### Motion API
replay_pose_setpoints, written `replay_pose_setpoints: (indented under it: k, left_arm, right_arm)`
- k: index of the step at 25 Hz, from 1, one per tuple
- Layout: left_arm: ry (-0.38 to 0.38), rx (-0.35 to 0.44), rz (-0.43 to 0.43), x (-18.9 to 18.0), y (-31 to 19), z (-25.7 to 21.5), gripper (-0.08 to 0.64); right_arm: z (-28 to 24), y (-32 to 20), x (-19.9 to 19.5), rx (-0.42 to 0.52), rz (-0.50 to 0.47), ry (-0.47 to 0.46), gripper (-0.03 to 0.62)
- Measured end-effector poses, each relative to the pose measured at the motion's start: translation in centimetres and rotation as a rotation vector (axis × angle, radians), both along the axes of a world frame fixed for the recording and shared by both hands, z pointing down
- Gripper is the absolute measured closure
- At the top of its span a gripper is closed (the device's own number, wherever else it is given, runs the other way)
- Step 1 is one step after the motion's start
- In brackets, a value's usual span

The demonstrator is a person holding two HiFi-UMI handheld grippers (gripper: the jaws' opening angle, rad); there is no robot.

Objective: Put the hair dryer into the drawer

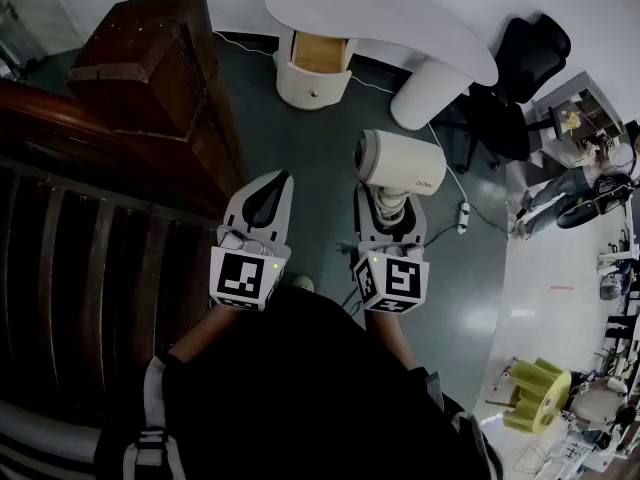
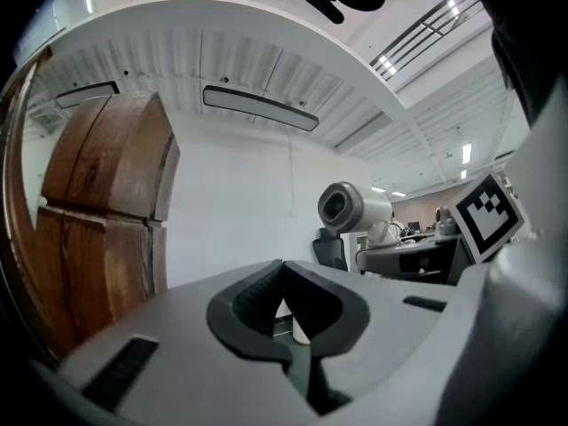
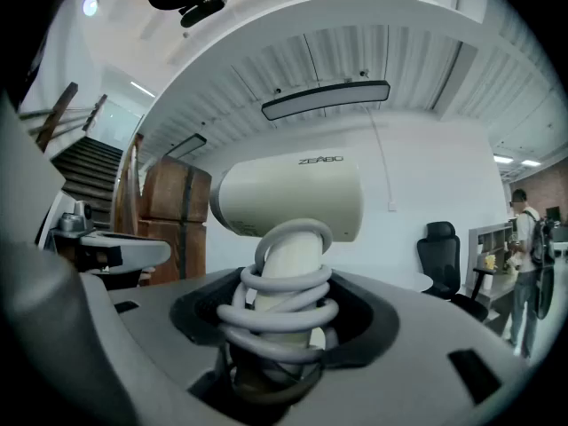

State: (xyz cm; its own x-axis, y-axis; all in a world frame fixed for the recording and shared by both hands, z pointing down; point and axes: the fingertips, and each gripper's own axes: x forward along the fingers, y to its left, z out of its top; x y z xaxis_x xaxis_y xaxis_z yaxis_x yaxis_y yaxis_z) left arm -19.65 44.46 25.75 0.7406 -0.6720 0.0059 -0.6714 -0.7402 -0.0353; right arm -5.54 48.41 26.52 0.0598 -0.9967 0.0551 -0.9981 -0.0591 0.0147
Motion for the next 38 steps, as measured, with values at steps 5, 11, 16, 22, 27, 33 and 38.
replay_pose_setpoints:
  k: [5, 11, 16, 22, 27, 33, 38]
  left_arm:
    - [-0.001, -0.021, 0.009, -0.4, -0.4, 0.4, 0.552]
    - [0.004, -0.018, 0.036, -1.1, -0.9, 0.5, 0.552]
    - [0.008, -0.046, 0.060, -1.9, -1.6, 1.2, 0.552]
    - [0.012, -0.021, 0.103, -2.1, -2.5, 1.8, 0.552]
    - [0.009, -0.024, 0.115, -1.3, -3.9, 2.0, 0.552]
    - [0.015, -0.008, 0.086, 2.0, -8.1, 3.0, 0.552]
    - [0.011, -0.001, 0.045, 5.4, -13.1, 2.4, 0.552]
  right_arm:
    - [0.1, -0.5, -0.6, 0.004, 0.006, 0.006, 0.318]
    - [0.1, -0.9, -1.4, 0.007, 0.031, 0.018, 0.318]
    - [0.2, -1.2, -2.5, 0.019, 0.052, 0.007, 0.318]
    - [1.1, -1.9, -3.2, 0.008, 0.065, -0.005, 0.318]
    - [1.5, -3.4, -2.8, -0.001, 0.067, -0.014, 0.318]
    - [3.1, -7.9, -0.1, -0.001, 0.035, -0.004, 0.318]
    - [2.9, -13.3, 4.1, -0.009, 0.022, 0.004, 0.318]
